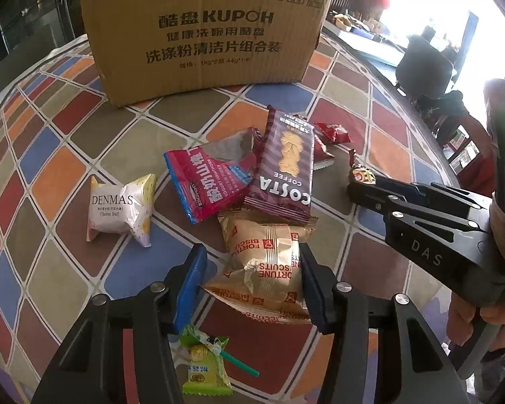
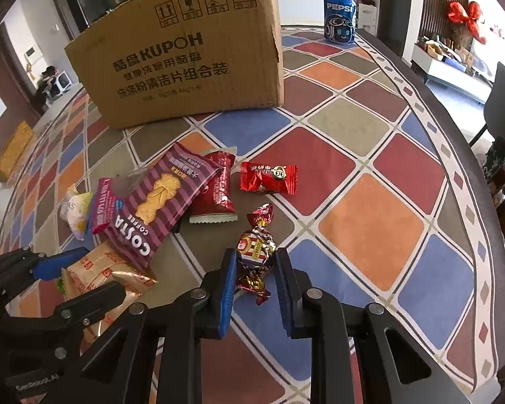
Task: Organize snacks
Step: 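Grasp the gold-wrapped candy with right tool while left tool grasps the biscuit bag, then carry the candy in right tool and biscuit bag in left tool over the box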
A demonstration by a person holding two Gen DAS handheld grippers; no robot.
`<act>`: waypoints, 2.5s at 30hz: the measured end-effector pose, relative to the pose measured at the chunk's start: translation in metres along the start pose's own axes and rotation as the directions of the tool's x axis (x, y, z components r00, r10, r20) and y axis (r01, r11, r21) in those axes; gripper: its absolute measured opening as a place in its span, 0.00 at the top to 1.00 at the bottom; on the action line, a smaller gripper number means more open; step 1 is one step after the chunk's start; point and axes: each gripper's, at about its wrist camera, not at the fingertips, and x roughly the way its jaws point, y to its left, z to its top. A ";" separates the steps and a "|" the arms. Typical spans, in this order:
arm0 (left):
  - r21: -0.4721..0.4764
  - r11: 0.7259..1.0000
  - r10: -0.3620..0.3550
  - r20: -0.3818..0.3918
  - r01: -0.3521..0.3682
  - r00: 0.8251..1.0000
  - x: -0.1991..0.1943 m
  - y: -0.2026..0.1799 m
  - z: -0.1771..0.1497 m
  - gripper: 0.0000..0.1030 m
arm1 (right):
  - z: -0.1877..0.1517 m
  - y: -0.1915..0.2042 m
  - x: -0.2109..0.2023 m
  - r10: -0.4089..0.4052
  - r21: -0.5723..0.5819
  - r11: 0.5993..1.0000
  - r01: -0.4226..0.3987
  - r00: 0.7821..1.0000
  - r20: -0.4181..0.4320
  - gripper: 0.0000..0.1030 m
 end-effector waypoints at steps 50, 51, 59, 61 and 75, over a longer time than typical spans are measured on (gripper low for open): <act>-0.052 0.996 0.084 0.470 -0.067 0.879 -0.144 0.027 0.088 0.49 | 0.081 0.051 -0.121 0.131 -0.121 0.988 -0.091 0.915 0.381 0.77; -0.054 0.996 0.084 0.477 -0.066 0.875 -0.146 0.028 0.093 0.49 | 0.085 0.051 -0.123 0.133 -0.119 0.989 -0.093 0.911 0.390 0.77; -0.075 0.994 0.110 0.522 -0.083 0.845 -0.159 0.039 0.127 0.49 | 0.119 0.059 -0.135 0.136 -0.132 0.988 -0.084 0.881 0.454 0.77; -0.078 0.993 0.116 0.528 -0.088 0.841 -0.160 0.042 0.136 0.49 | 0.127 0.061 -0.137 0.142 -0.135 0.987 -0.088 0.875 0.464 0.77; -0.082 0.990 0.142 0.512 -0.117 0.847 -0.135 0.062 0.184 0.49 | 0.175 0.065 -0.121 0.114 -0.137 0.989 -0.054 0.870 0.480 0.77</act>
